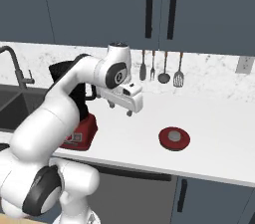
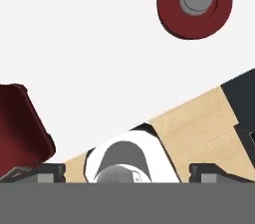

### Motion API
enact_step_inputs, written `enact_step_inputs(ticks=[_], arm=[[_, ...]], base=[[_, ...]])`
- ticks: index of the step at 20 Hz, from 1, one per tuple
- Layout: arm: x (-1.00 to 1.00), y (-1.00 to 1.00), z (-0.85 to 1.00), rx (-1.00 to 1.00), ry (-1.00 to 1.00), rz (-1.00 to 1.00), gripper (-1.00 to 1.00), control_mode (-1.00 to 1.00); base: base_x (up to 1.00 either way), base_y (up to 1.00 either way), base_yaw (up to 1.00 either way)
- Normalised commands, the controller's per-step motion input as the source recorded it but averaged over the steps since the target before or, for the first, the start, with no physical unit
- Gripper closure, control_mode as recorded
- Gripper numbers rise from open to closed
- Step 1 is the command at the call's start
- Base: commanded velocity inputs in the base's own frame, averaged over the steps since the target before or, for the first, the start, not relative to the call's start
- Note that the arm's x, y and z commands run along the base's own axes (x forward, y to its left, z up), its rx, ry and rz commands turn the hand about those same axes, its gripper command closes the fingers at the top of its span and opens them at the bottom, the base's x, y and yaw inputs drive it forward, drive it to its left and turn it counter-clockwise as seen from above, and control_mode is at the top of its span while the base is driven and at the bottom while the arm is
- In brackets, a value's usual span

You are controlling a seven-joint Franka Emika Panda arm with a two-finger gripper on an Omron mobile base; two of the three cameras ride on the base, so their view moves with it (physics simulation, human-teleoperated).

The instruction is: Close the lid blender by securely placing the lid on top.

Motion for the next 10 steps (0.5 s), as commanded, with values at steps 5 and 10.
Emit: enact_step_inputs(ticks=[5,10], arm=[[0.07,-1.0,-0.58,0.01,0.19,-0.2,-1.0,-1.0],[0.33,-0.99,-0.63,0.04,0.16,0.0,-1.0,-1.0]], base=[[0.0,0.0,0.0],[0.0,0.0,0.0]])
